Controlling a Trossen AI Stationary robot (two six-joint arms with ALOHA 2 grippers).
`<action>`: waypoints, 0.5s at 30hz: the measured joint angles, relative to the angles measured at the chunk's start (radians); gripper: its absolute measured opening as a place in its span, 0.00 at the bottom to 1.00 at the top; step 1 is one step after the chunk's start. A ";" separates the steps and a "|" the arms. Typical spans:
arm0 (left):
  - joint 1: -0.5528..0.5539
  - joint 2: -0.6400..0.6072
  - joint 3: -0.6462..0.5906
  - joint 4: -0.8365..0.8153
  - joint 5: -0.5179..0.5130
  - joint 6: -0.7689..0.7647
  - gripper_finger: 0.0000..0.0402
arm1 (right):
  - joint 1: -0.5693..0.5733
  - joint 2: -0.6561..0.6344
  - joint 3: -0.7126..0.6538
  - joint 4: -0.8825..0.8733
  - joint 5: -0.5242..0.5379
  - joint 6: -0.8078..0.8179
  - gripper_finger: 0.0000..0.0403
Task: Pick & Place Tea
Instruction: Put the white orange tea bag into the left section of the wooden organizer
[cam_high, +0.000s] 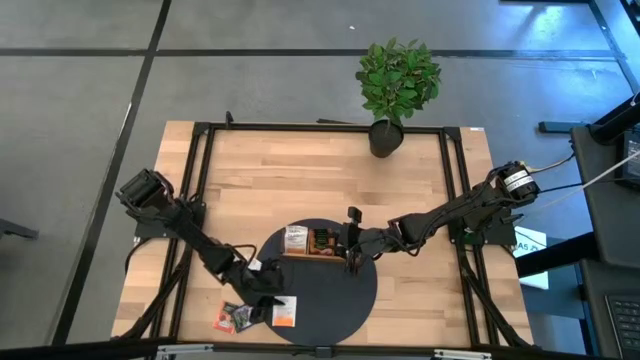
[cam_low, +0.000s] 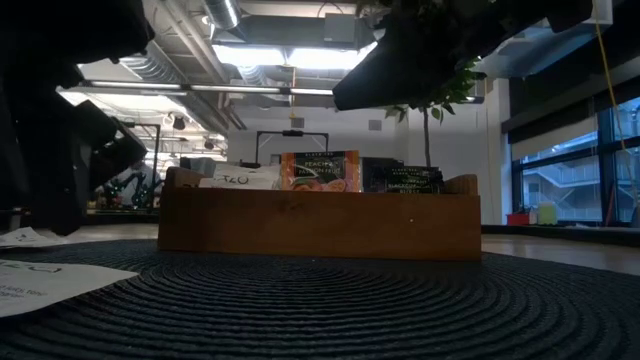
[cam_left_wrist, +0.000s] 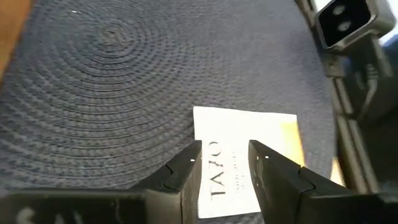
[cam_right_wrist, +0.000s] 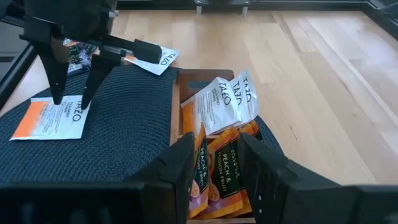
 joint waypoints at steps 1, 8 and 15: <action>-0.006 0.001 0.000 -0.007 -0.017 0.010 0.31 | 0.000 0.000 0.000 0.000 0.000 0.000 0.31; -0.026 0.001 0.000 -0.019 -0.055 0.003 0.30 | 0.000 0.000 0.000 -0.003 0.000 0.000 0.31; -0.039 0.001 0.000 -0.040 -0.110 0.002 0.30 | 0.000 0.000 0.000 -0.003 0.000 0.000 0.31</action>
